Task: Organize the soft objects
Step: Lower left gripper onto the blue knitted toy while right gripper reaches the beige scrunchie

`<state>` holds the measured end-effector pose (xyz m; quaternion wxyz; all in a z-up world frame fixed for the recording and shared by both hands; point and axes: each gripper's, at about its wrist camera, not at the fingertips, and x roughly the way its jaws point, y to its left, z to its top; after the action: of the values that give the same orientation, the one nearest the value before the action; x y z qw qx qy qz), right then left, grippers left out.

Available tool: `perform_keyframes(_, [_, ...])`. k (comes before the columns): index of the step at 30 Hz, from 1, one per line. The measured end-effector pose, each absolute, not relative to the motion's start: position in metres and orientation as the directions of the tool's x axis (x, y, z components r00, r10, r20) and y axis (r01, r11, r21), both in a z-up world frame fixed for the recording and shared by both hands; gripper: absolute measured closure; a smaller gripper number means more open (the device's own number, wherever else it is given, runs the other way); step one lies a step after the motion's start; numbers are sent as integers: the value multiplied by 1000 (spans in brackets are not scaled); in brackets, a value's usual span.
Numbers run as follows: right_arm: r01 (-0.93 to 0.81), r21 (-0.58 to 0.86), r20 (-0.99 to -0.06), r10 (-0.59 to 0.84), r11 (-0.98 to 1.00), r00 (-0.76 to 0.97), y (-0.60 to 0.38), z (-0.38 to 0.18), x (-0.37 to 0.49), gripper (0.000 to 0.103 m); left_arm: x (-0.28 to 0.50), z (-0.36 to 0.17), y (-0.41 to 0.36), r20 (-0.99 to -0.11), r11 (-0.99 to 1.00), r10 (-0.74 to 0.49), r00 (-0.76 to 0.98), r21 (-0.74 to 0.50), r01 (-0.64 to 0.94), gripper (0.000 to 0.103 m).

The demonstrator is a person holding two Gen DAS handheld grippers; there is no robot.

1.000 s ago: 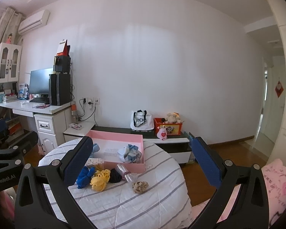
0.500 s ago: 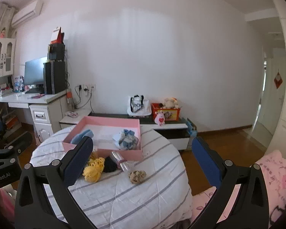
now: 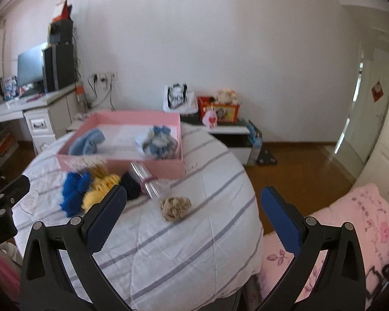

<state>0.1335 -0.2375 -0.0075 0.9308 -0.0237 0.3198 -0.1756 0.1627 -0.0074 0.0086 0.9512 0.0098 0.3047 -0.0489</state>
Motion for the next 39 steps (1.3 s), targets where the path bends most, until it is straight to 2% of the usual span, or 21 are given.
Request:
perform_keyframes(9, [305,-181,-705,-340,935,623,-251,-59,171,0,225,-31,-22,-687,992,-106,719,-27,120,0])
perform_keyframes(18, [305,-169,-773,-318,937,549,-265,-96,198,0,264,-58,-32,-727,991,-119,676,-42,129,5])
perform_keyframes(21, [301,-160,-793,-304,940,528,-268,-105,204,0,277,-70,-32,-744,990,-127,657,-57,127,21])
perform_keyframes(23, [300,-156,-804,-297,941,515,-269,-110,206,0,284,-78,-32,-757,989,-139,638,-69,134,38])
perform_keyframes(24, [298,-153,-806,-294,942,514,-270,-111,206,0,287,-81,-32,-764,986,-156,626,-83,145,42])
perform_keyframes(26, [299,-148,-805,-290,943,517,-271,-111,206,0,294,-88,-32,-772,977,-205,602,-126,172,57])
perform_keyframes(31, [292,-116,-798,-265,949,542,-275,-109,208,0,296,-91,-35,-771,974,-215,599,-122,193,65])
perform_keyframes(32, [288,-105,-799,-253,952,546,-276,-109,208,4,296,-91,-35,-770,973,-216,600,-123,193,66])
perform_keyframes(34, [285,-74,-805,-226,956,548,-279,-109,211,22,295,-90,-35,-769,973,-217,601,-124,193,68])
perform_keyframes(36, [280,-32,-815,-187,960,549,-282,-111,213,55,291,-89,-34,-769,973,-217,601,-122,195,69])
perform_keyframes(38, [273,1,-819,-156,962,552,-285,-113,214,72,289,-87,-33,-768,974,-211,604,-116,193,70])
perform_keyframes(39, [274,2,-817,-157,962,554,-286,-113,214,75,288,-86,-34,-767,975,-207,607,-112,191,70])
